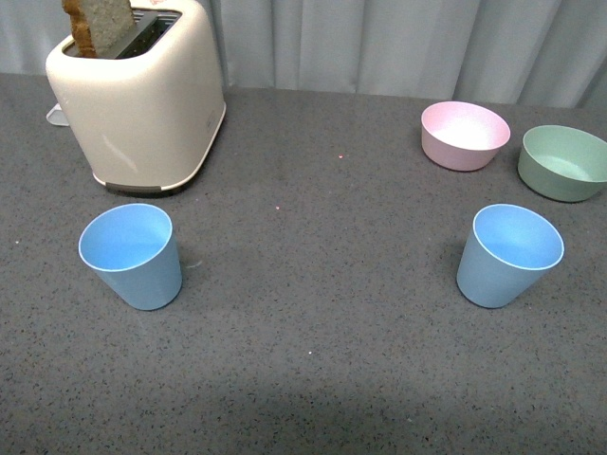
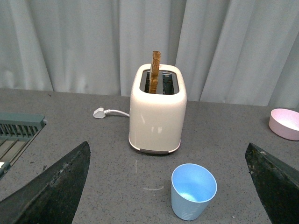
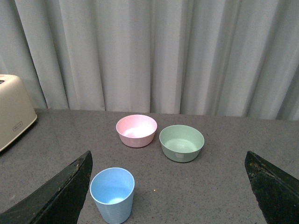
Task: Stack blue cups with both arms
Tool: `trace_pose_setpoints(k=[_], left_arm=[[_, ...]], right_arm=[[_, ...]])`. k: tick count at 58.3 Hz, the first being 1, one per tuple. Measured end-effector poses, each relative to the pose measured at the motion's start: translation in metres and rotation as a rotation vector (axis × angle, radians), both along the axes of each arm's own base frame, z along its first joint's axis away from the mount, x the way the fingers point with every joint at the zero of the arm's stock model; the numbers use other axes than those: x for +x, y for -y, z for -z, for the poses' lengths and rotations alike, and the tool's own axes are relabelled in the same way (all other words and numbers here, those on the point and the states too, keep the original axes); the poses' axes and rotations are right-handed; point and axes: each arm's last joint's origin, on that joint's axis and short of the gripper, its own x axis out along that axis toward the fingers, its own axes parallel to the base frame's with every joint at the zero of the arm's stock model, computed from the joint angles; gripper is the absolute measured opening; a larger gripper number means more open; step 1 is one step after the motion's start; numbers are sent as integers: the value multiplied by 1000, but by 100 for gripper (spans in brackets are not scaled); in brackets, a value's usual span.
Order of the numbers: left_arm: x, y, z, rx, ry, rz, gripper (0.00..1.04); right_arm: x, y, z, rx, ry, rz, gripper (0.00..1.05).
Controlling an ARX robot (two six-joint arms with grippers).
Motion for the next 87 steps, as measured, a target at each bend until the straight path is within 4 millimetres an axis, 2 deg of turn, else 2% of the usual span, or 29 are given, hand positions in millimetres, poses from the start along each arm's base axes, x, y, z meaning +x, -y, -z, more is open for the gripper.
trace_pose_setpoints(k=[87], left_arm=[[0, 0, 0, 0, 0, 0, 98]], right_arm=[[0, 0, 0, 0, 0, 0, 95]])
